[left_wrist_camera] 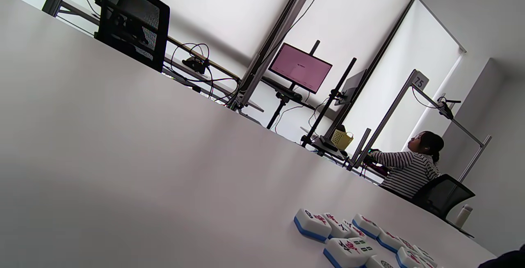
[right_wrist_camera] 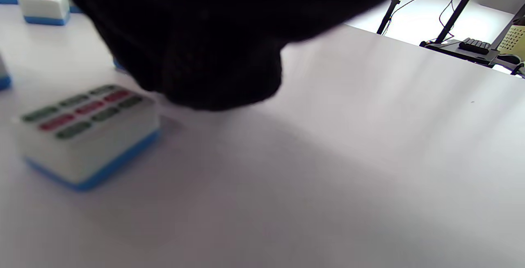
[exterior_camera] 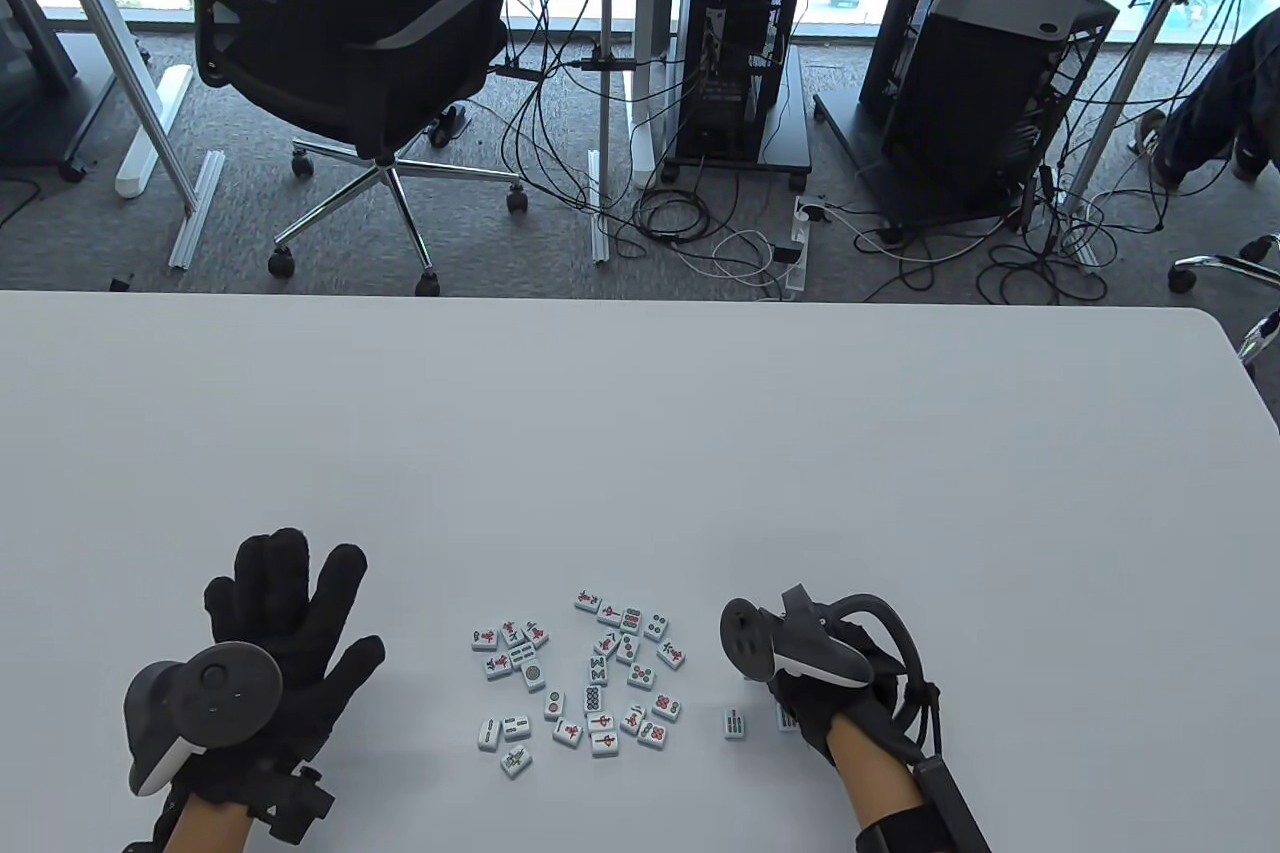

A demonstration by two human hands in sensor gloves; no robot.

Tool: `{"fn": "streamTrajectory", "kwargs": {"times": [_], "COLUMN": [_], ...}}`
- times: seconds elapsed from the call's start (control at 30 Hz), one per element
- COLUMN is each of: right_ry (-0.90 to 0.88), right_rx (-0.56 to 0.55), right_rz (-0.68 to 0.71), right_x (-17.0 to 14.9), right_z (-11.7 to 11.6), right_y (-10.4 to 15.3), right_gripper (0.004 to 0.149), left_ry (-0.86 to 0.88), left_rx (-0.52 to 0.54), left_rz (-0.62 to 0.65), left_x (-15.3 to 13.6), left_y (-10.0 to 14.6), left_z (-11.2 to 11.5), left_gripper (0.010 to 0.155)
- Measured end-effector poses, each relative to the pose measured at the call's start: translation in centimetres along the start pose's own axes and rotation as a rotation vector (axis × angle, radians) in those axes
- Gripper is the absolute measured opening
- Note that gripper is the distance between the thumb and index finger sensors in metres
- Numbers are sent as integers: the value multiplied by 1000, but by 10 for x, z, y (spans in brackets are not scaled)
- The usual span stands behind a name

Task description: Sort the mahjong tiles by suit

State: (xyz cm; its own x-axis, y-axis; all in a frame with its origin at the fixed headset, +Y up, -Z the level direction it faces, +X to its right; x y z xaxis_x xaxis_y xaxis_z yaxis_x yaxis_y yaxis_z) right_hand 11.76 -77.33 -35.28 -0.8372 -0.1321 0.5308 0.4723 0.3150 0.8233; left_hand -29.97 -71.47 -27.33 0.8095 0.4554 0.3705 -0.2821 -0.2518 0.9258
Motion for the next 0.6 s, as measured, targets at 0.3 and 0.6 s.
{"fn": "streamTrajectory", "kwargs": {"times": [0.3,0.6], "right_ry": [11,-51], "right_rx": [38,-252], "right_rz": [-13,136], "right_x": [2,76], "right_z": [5,66], "right_y": [2,0], "right_gripper": [60,55], "left_ry": [2,-2], "left_rx": [-4,-7], "left_rz": [-1,7], "left_x": [0,1], "left_y": [0,0], "left_z": [0,0], "left_gripper": [76,76]}}
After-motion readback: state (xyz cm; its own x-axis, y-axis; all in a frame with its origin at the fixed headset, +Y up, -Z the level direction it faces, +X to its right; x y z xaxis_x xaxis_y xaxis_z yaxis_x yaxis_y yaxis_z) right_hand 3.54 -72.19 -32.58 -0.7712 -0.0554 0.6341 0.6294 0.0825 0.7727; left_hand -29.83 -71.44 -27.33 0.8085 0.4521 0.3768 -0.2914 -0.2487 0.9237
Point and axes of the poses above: the tracker on the back of each hand, its own x axis roughly to the thumb side, its own y axis roughly from the fingertips to the wrist, z = x × y, the point moved 5 cm from there along -y, roughly from the wrist to the fingertips, and after that the axes turned 10 degrees about z, right-handed, at the moved point
